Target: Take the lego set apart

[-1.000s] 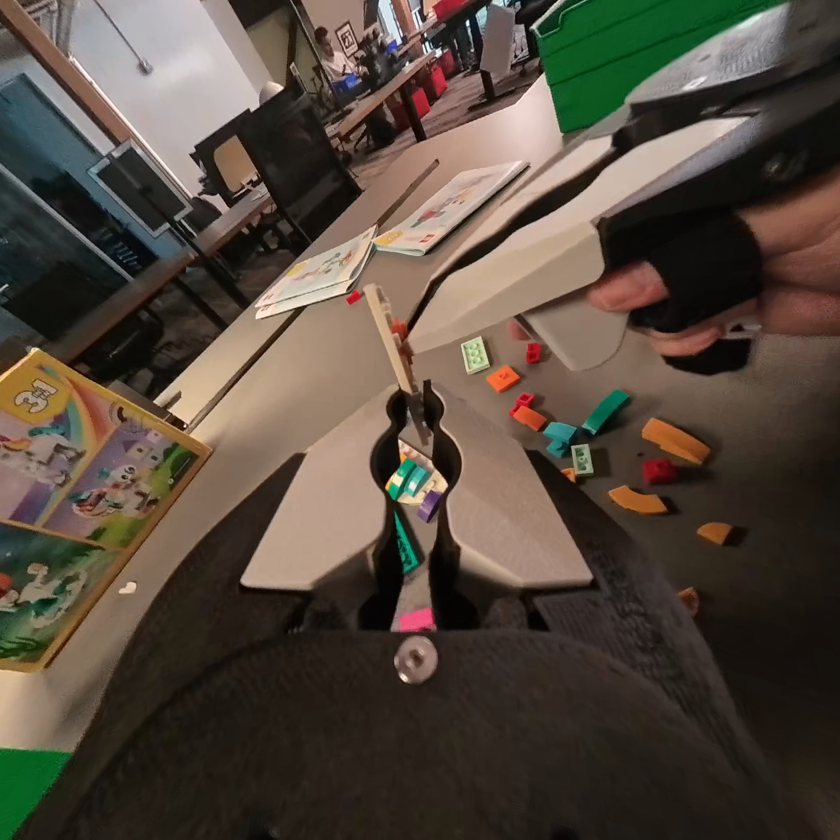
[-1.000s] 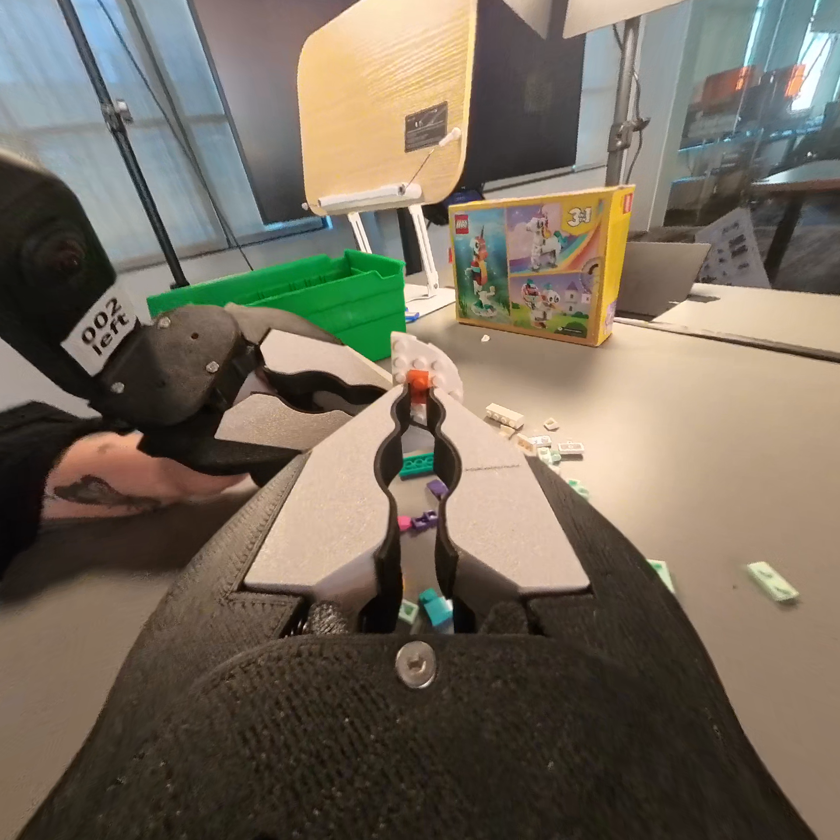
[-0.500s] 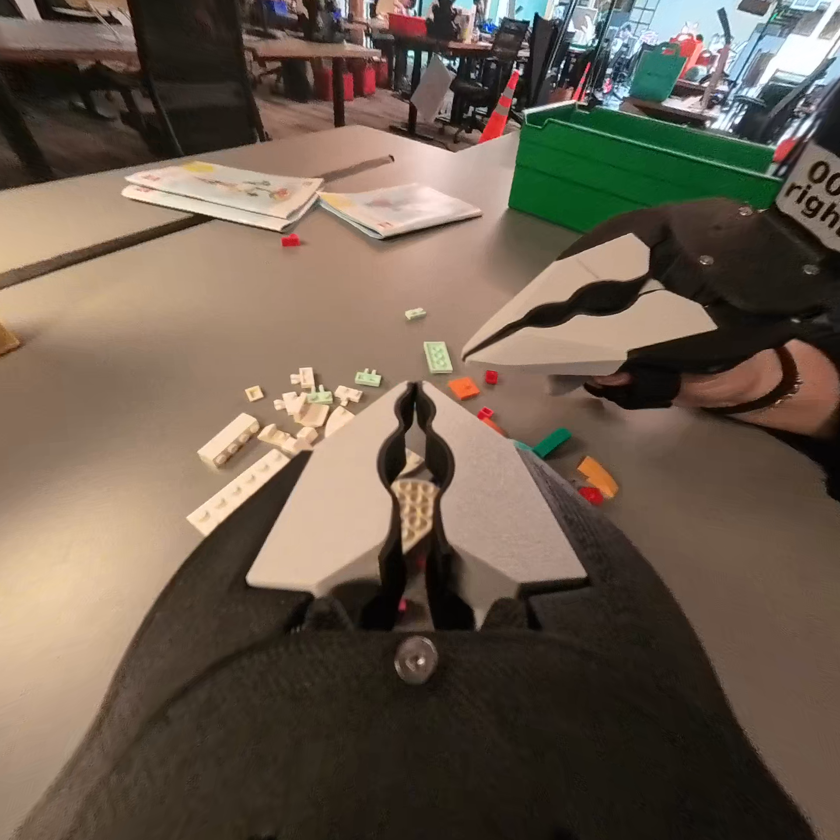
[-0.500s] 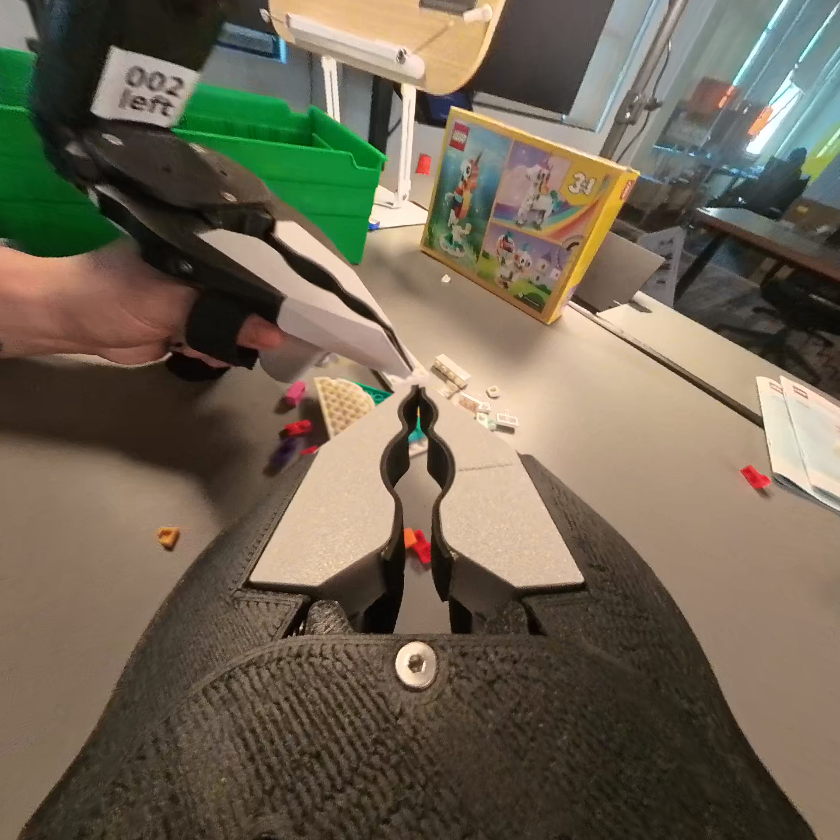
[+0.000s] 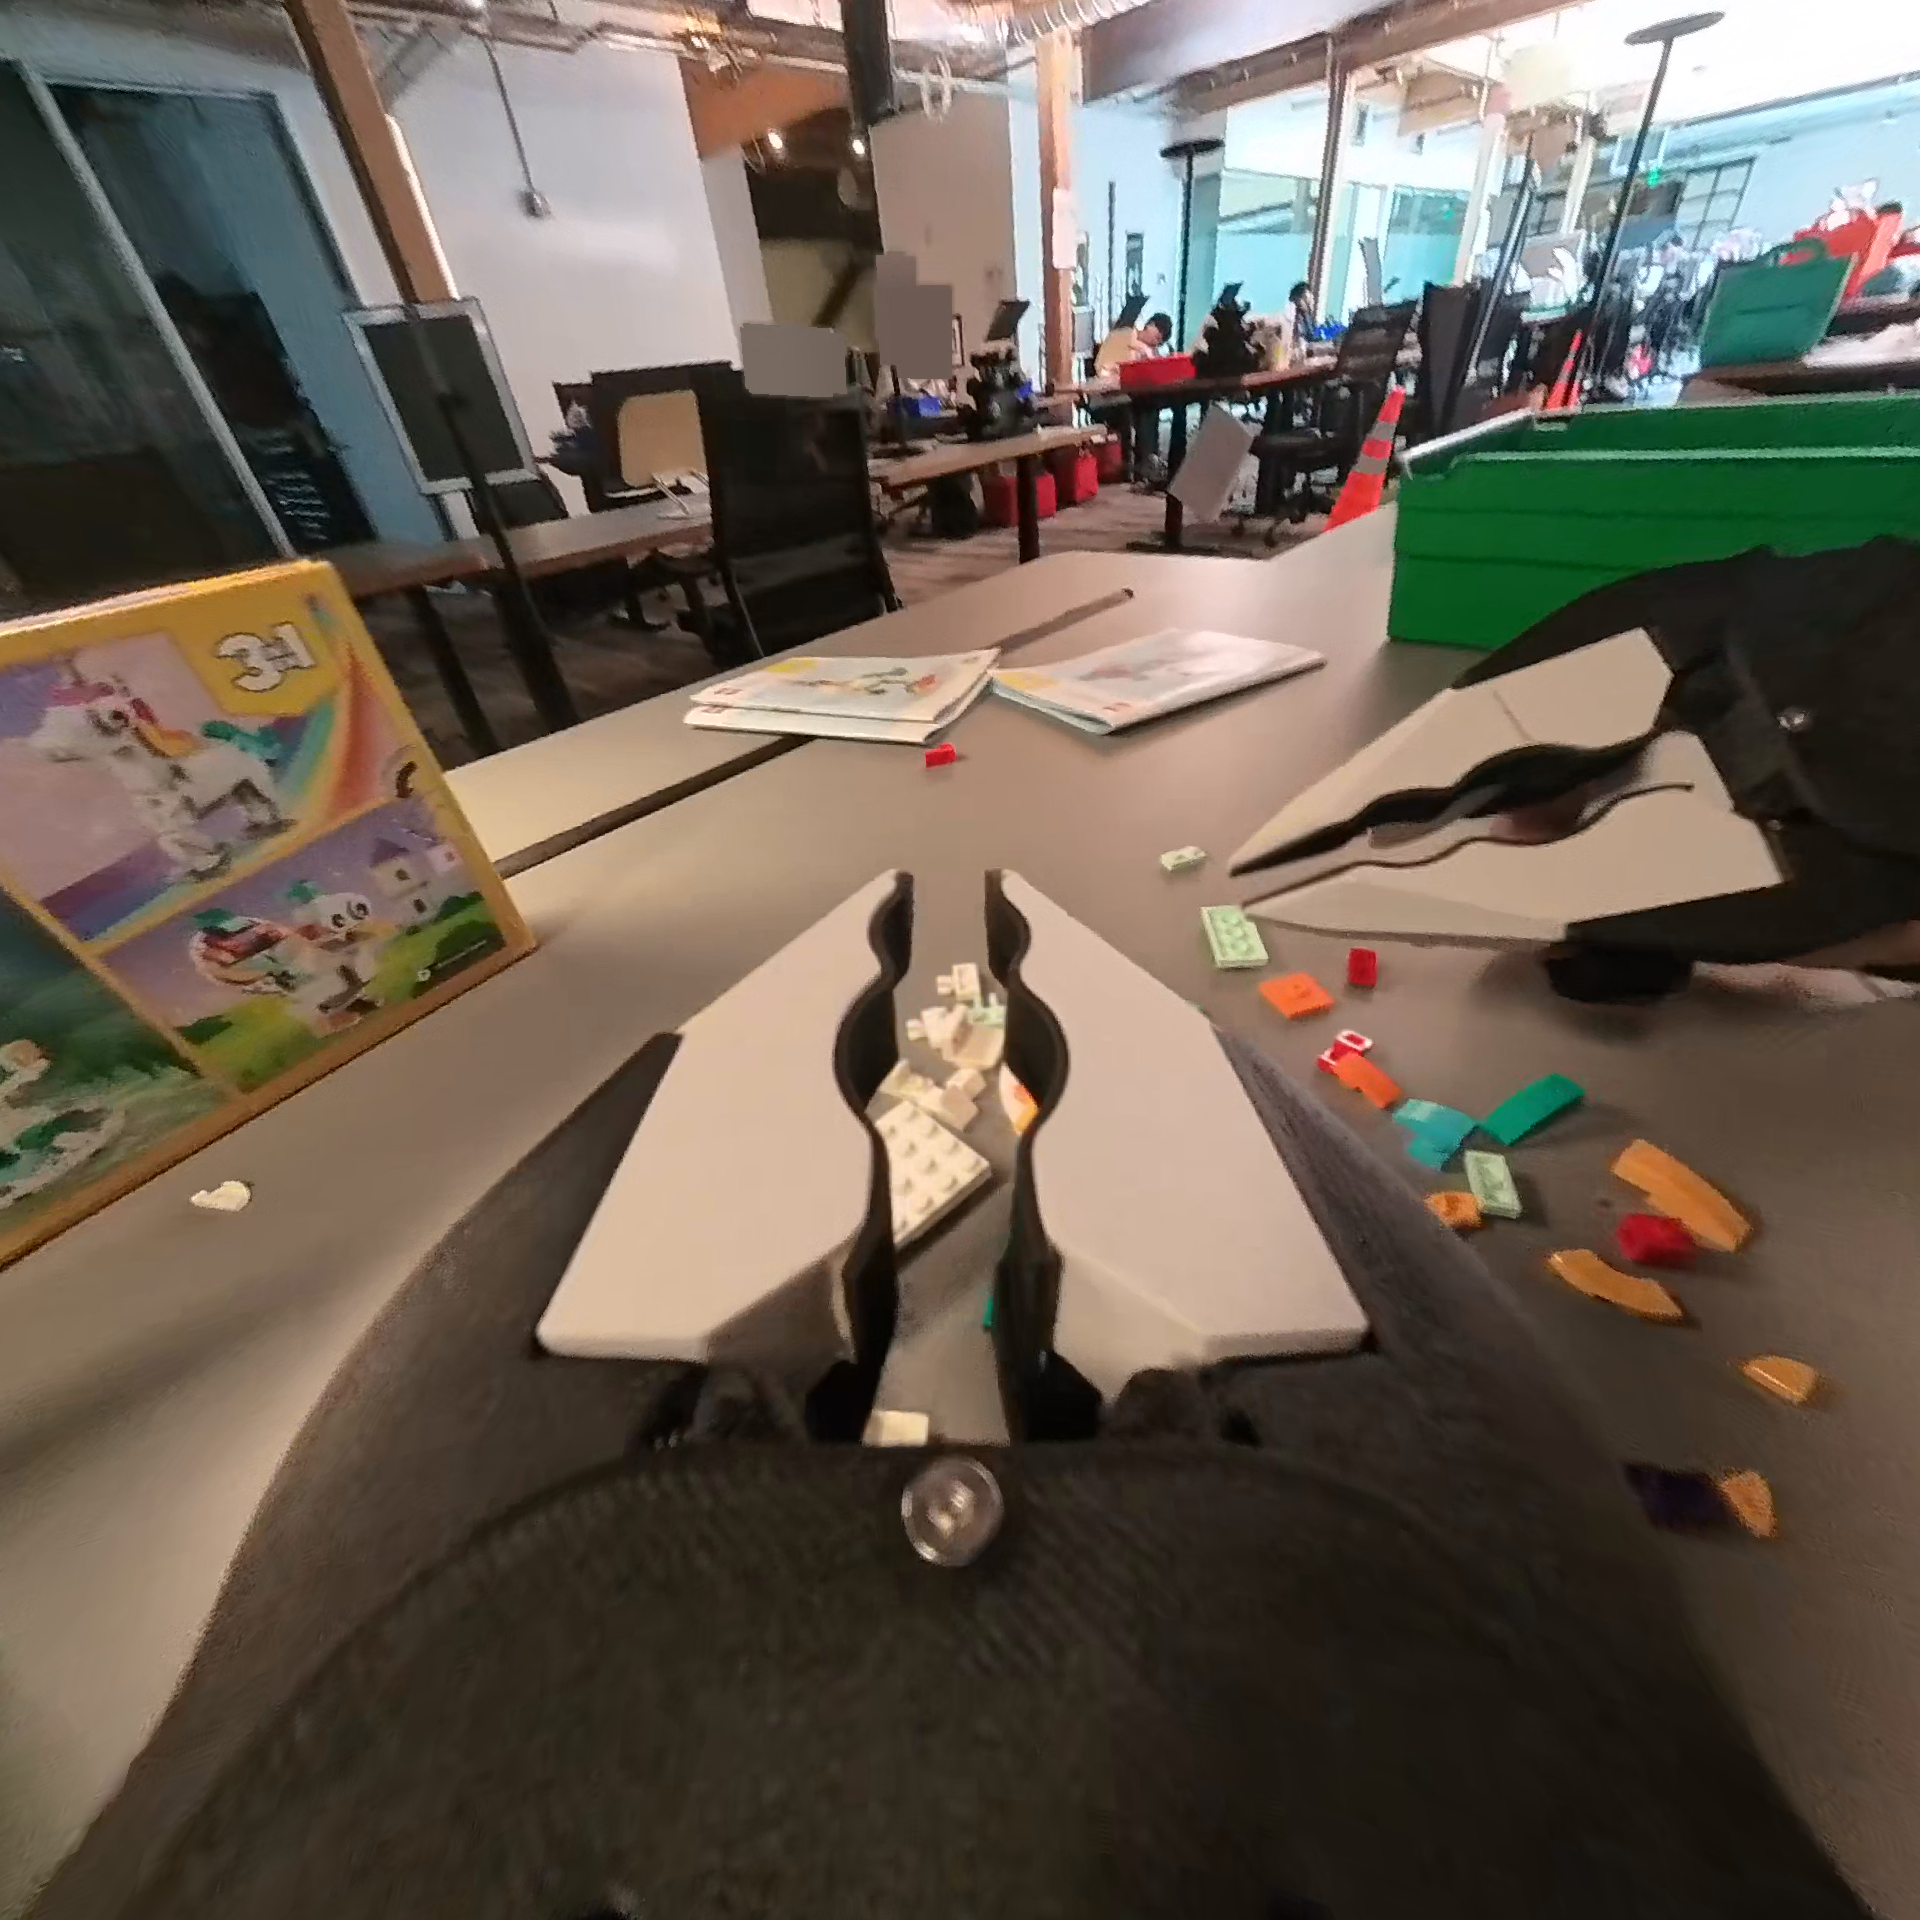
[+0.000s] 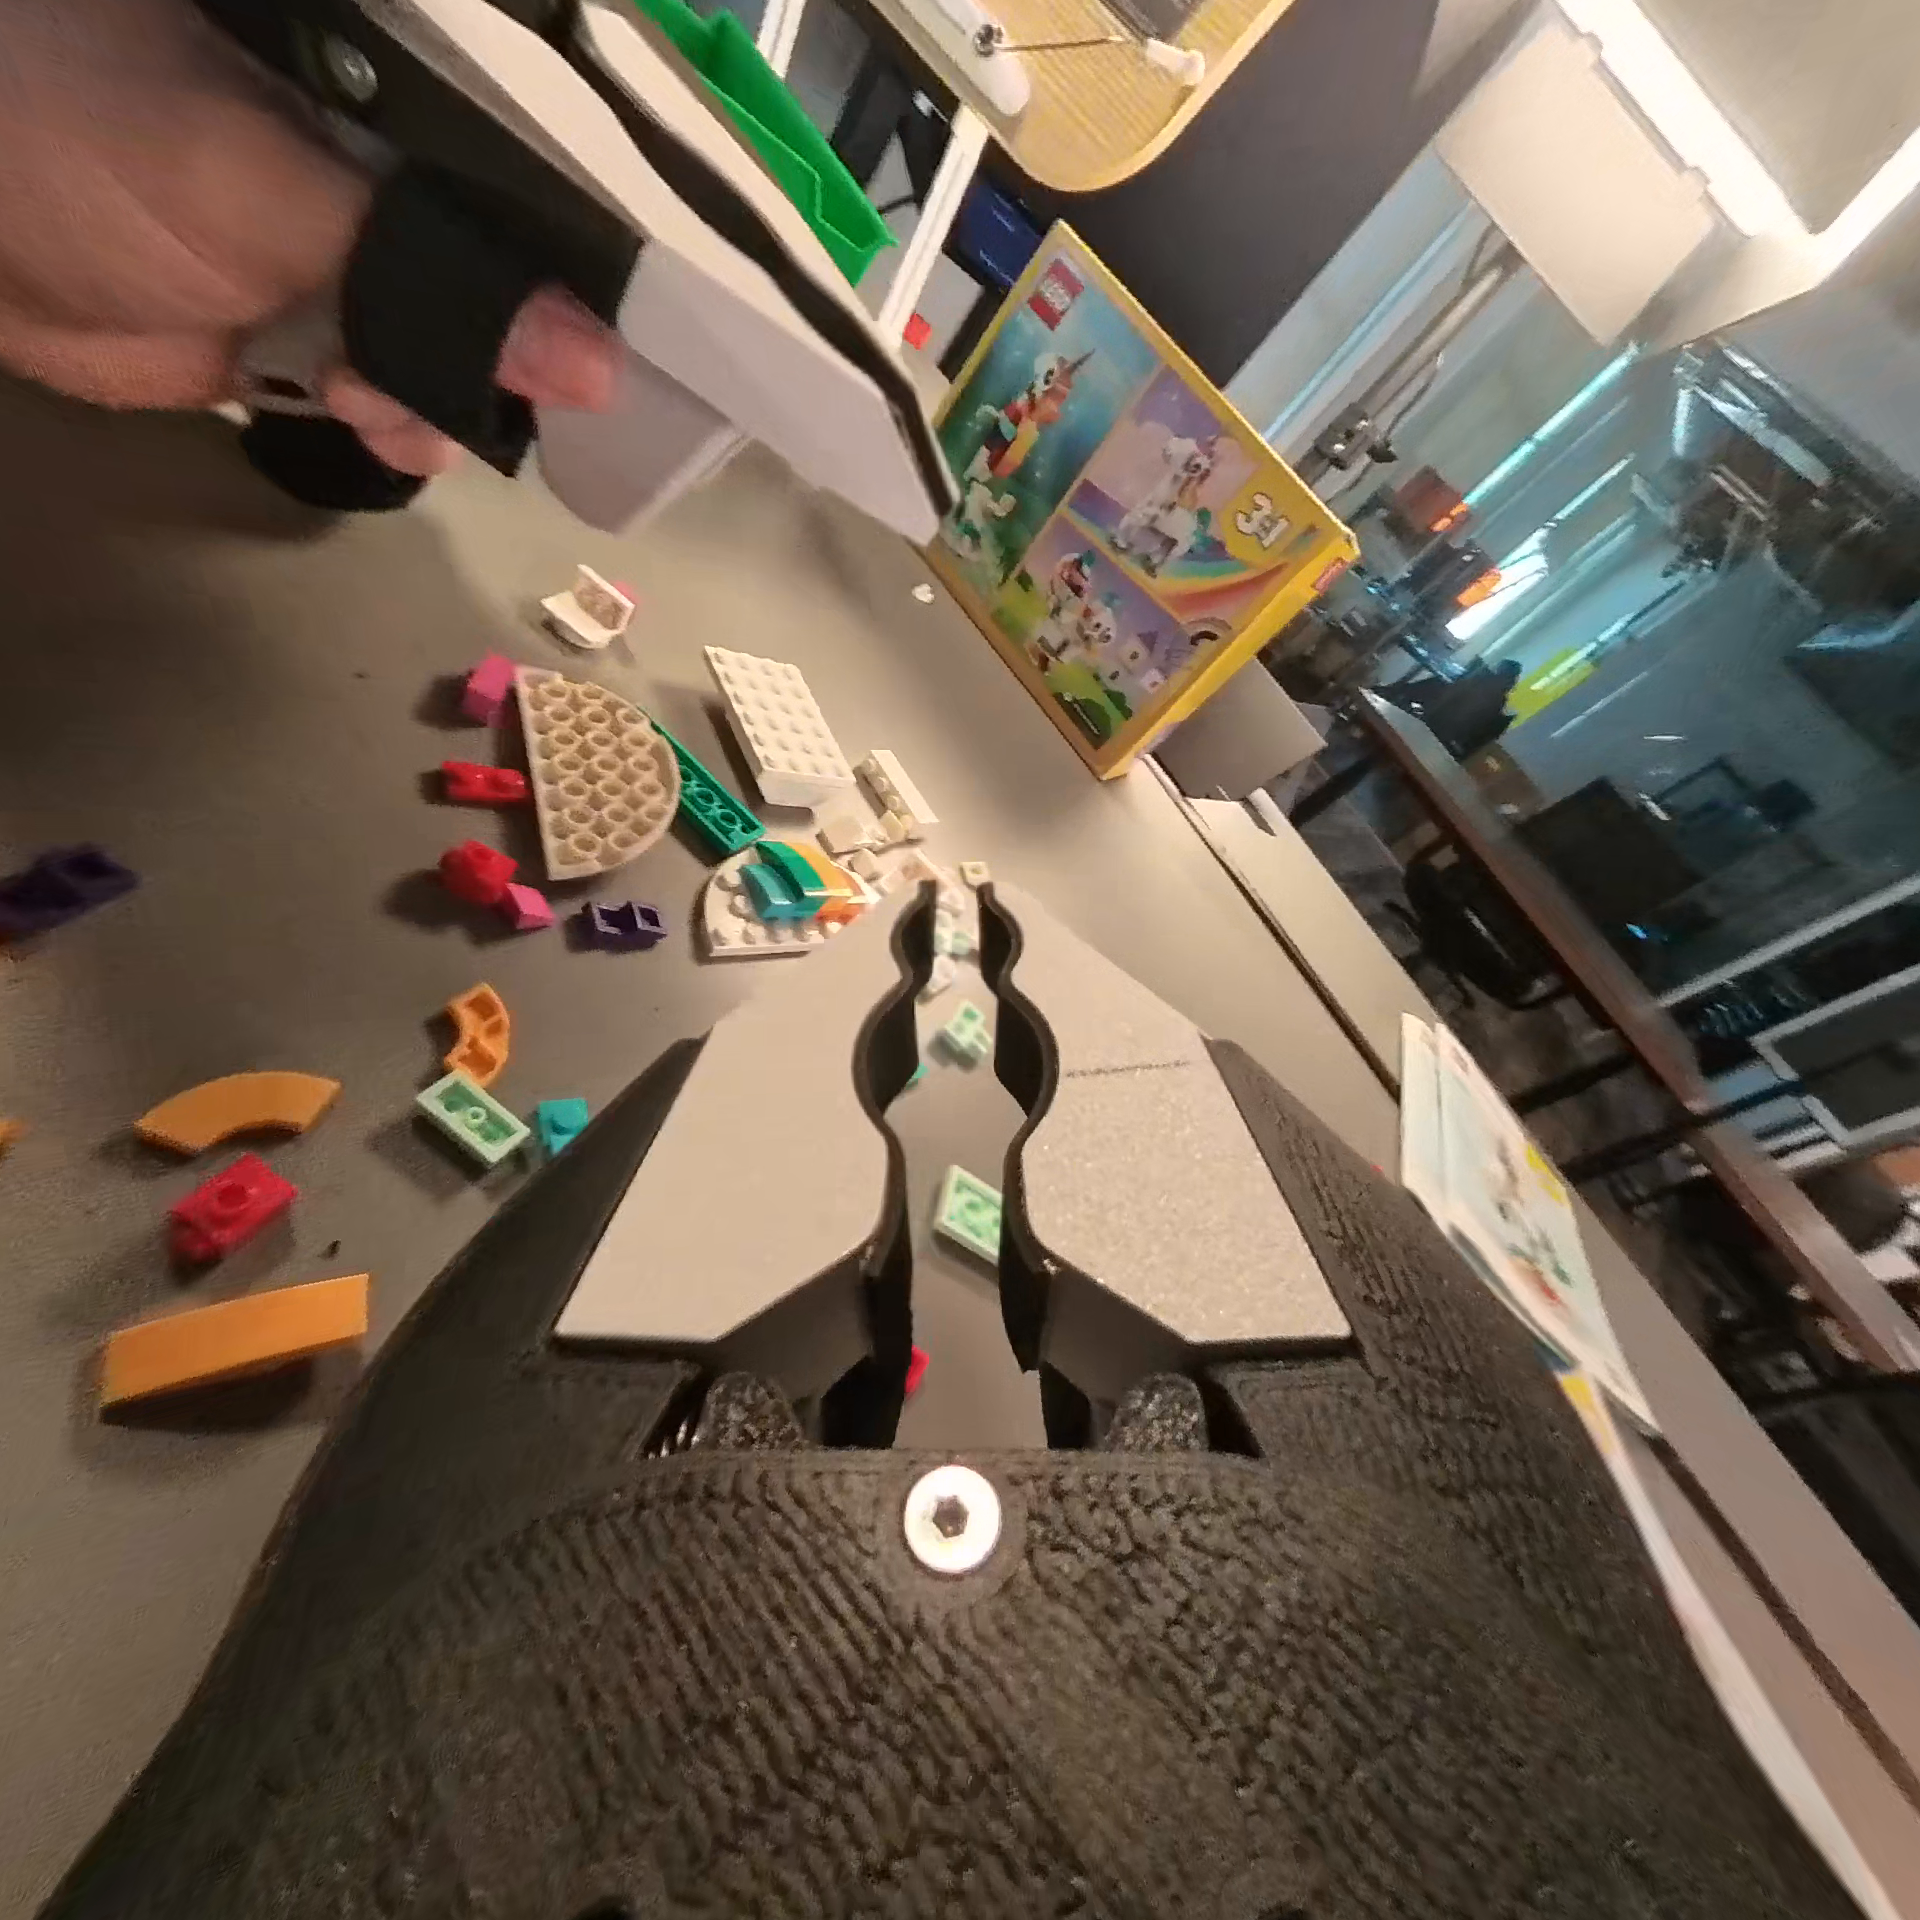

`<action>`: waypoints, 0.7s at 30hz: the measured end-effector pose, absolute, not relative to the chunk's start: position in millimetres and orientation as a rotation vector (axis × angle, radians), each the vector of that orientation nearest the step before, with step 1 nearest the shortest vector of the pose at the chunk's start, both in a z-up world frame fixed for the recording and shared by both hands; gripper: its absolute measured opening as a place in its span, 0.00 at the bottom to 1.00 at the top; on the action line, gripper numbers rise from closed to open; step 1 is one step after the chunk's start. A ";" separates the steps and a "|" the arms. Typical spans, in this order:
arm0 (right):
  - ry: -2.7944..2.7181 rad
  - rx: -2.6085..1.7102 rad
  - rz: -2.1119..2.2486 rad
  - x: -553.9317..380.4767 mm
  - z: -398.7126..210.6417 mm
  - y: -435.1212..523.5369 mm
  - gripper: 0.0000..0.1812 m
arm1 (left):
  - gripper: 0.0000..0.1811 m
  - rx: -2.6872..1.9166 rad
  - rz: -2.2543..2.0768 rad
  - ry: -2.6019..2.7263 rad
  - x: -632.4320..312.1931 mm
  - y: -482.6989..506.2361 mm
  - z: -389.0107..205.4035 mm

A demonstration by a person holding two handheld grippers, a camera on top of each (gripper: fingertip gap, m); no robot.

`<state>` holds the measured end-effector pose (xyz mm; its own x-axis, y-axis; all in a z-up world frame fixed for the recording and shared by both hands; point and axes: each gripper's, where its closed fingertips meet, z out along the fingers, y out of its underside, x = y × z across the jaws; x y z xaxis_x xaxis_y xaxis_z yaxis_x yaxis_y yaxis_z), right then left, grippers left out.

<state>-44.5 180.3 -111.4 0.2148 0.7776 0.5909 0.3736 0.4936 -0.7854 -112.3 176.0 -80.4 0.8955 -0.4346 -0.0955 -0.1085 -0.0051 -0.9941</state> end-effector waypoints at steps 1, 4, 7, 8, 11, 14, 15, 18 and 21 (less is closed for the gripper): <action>-1.390 -1.100 0.390 -44.6 -111.9 180.9 0.03 | 0.07 -1.563 -0.284 0.416 -114.7 176.7 -79.9; -1.394 -1.086 0.374 -44.3 -112.7 184.6 0.03 | 0.08 -1.563 -0.343 0.352 -121.9 178.8 -78.1; -1.448 -1.020 0.488 -51.3 -110.3 163.4 0.04 | 0.08 -1.541 -0.399 0.268 -132.4 179.7 -73.3; -1.473 -1.009 0.574 -55.5 -108.6 150.3 0.06 | 0.08 -1.533 -0.421 0.236 -136.3 180.2 -71.9; -1.593 -1.156 0.770 -69.7 -119.6 125.1 0.13 | 0.09 -1.517 -0.498 0.157 -145.5 182.0 -69.5; -1.676 -1.382 0.800 -81.8 -142.0 123.5 0.20 | 0.09 -1.504 -0.571 0.100 -150.9 183.1 -68.3; -1.657 -1.455 0.771 -84.2 -147.6 130.1 0.19 | 0.10 -1.499 -0.592 0.085 -152.4 183.1 -68.0; -1.540 -1.575 0.774 -87.1 -146.8 146.3 0.12 | 0.10 -1.493 -0.640 0.057 -153.9 182.5 -67.4; -1.541 -1.672 0.959 -90.0 -144.4 136.2 0.13 | 0.10 -1.497 -0.647 0.069 -150.2 181.9 -67.5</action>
<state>-90.0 136.2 -144.4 0.0364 0.9962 -0.0795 0.5108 -0.0869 -0.8553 -150.2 181.9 -67.5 0.8315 -0.4368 0.3432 0.3542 -0.0591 -0.9333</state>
